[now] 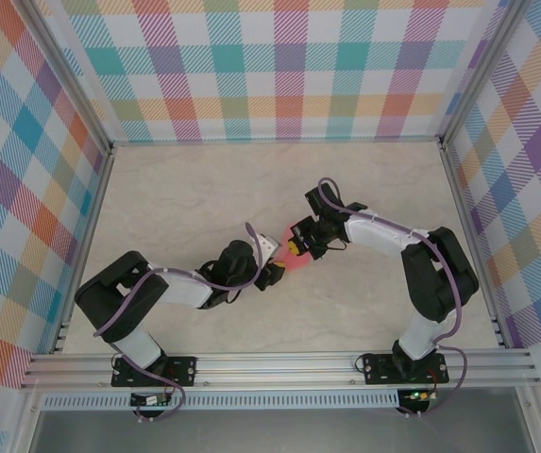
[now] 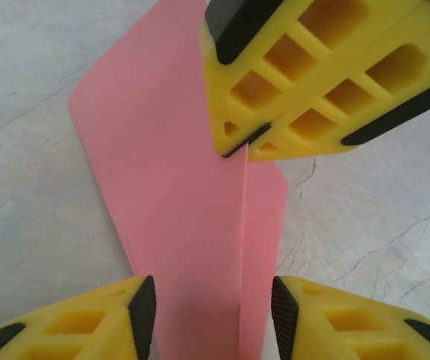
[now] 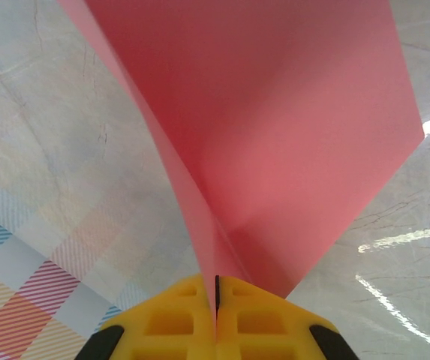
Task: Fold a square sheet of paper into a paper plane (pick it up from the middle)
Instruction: Fourth fold the wing at the center of the table.
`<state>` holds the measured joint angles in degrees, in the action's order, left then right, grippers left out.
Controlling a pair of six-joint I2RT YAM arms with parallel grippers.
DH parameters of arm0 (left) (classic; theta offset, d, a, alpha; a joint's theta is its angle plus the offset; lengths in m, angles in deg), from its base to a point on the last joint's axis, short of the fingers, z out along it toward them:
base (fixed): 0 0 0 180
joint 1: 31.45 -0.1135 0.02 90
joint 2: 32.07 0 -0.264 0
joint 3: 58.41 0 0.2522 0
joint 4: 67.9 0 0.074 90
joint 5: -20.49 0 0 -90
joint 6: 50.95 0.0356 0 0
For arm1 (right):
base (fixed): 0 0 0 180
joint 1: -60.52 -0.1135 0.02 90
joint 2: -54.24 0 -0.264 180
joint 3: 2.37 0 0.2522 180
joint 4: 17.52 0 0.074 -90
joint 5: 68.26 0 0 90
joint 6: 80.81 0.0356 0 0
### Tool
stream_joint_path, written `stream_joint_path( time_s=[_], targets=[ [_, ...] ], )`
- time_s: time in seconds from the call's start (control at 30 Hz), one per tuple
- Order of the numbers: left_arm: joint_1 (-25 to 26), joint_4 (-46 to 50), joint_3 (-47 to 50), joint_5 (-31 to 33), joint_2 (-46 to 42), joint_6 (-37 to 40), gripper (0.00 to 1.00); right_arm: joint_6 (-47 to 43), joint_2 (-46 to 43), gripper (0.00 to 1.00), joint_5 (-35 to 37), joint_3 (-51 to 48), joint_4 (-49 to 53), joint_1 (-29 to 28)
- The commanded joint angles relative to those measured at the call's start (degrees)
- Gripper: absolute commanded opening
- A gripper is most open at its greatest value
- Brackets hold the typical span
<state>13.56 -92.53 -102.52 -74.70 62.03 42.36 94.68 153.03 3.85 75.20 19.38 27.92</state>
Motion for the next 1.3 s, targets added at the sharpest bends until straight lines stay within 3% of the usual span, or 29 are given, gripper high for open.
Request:
stream_joint_path(
  time_s=[0.0,0.17,0.37,0.5,0.8,1.1,1.27],
  targets=[
    [0.95,-3.67,-0.24,0.03,1.58,2.51,0.42,1.96,-0.09,0.03,-2.14,-0.2,-0.17,0.41],
    [0.98,-4.19,-0.06,-0.18,2.09,2.67,0.31,1.46,0.24,0.09,-2.92,0.0,0.17,0.65],
    [1.0,-3.25,-0.17,-0.82,1.74,3.18,0.19,-2.07,1.03,0.32,-3.89,0.99,2.26,0.8],
    [1.04,-2.47,-0.02,-1.4,1.78,4.04,0.17,-4.77,1.5,0.36,-3.73,1.65,4.82,1.0],
    [1.03,1.43,0.15,-2.99,0.3,7.8,0.17,-8.38,2.66,0.32,-4.06,4.0,9.6,2.18],
    [1.04,0.7,-0.12,-4.9,-0.15,6.71,0.21,-9.5,4.58,0.13,-4.96,6.12,10.63,2.37],
    [0.96,-0.71,-1.88,-5.27,1.04,3.73,0.23,-9.55,4.32,0.1,-4.98,5.89,10.9,2.37]
  ],
)
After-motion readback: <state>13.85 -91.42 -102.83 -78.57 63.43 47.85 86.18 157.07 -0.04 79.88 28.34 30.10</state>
